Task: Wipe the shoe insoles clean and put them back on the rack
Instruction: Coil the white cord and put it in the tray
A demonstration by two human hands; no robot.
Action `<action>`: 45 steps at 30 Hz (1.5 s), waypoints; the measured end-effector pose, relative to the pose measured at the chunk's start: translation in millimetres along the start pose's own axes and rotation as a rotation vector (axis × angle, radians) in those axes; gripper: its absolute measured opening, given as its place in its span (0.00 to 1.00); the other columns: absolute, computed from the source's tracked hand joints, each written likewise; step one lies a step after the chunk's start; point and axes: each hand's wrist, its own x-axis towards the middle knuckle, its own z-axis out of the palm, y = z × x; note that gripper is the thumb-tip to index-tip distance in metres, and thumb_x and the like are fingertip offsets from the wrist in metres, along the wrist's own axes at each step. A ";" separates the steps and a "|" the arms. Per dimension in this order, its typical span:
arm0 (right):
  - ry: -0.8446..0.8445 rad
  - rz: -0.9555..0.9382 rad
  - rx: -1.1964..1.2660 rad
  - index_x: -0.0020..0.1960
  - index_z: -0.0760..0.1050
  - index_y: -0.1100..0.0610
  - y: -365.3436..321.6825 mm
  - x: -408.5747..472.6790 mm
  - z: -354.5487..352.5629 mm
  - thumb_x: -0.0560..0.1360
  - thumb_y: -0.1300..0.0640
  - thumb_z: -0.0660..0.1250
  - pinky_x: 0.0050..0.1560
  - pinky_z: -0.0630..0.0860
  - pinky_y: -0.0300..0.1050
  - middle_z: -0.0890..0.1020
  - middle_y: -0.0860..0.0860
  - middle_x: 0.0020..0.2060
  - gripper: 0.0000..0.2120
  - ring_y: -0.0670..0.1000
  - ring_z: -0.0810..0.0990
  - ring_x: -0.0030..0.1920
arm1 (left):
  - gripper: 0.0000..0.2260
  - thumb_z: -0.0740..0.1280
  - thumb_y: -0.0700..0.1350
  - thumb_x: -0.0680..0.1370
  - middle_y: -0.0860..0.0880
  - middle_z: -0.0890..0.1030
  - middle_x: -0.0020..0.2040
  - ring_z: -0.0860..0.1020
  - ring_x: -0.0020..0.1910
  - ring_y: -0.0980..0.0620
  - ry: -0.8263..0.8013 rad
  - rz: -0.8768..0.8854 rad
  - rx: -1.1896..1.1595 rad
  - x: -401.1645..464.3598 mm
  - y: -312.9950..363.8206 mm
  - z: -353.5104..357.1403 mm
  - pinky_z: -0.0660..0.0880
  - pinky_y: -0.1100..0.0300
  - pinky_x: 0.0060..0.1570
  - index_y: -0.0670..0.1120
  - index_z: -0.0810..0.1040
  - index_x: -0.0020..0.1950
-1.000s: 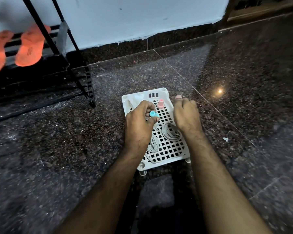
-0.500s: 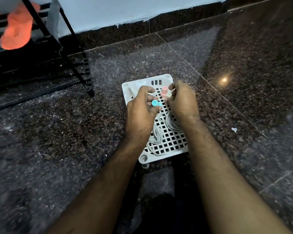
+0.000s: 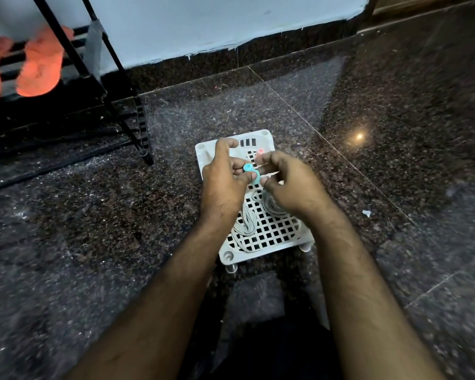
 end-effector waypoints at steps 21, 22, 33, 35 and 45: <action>0.268 0.068 -0.241 0.44 0.76 0.49 27.7 34.7 14.1 0.69 0.54 0.78 0.55 0.78 0.48 0.82 0.47 0.44 0.11 0.52 0.79 0.52 | 0.22 0.59 0.34 0.77 0.48 0.82 0.56 0.79 0.55 0.48 -0.304 0.126 0.391 -23.0 -5.4 23.2 0.76 0.49 0.56 0.48 0.63 0.69; 0.265 0.059 -0.263 0.46 0.77 0.48 28.7 35.1 13.9 0.69 0.53 0.78 0.58 0.76 0.47 0.82 0.48 0.48 0.11 0.52 0.77 0.56 | 0.22 0.59 0.34 0.77 0.48 0.82 0.55 0.80 0.54 0.49 -0.296 0.123 0.382 -23.5 -4.6 22.2 0.77 0.51 0.55 0.48 0.62 0.70; 0.281 0.088 -0.365 0.65 0.76 0.52 26.0 19.8 9.2 0.71 0.50 0.78 0.66 0.72 0.53 0.74 0.53 0.64 0.24 0.53 0.70 0.65 | 0.21 0.60 0.35 0.79 0.49 0.81 0.60 0.79 0.57 0.51 -0.232 0.129 0.335 -38.8 2.0 9.7 0.76 0.54 0.59 0.47 0.65 0.71; 0.318 0.077 -0.367 0.65 0.76 0.51 20.3 9.6 6.3 0.72 0.50 0.76 0.66 0.72 0.52 0.75 0.53 0.63 0.23 0.53 0.71 0.65 | 0.17 0.61 0.37 0.80 0.49 0.81 0.60 0.79 0.56 0.52 -0.201 0.125 0.323 -46.7 5.1 2.3 0.76 0.56 0.58 0.47 0.70 0.68; 0.223 -0.006 -0.500 0.59 0.80 0.55 0.3 -90.3 3.4 0.75 0.54 0.74 0.53 0.75 0.45 0.80 0.54 0.52 0.13 0.55 0.80 0.52 | 0.06 0.66 0.42 0.78 0.49 0.80 0.52 0.77 0.53 0.47 -0.154 0.305 0.557 -127.0 -11.1 -16.7 0.73 0.49 0.57 0.47 0.79 0.54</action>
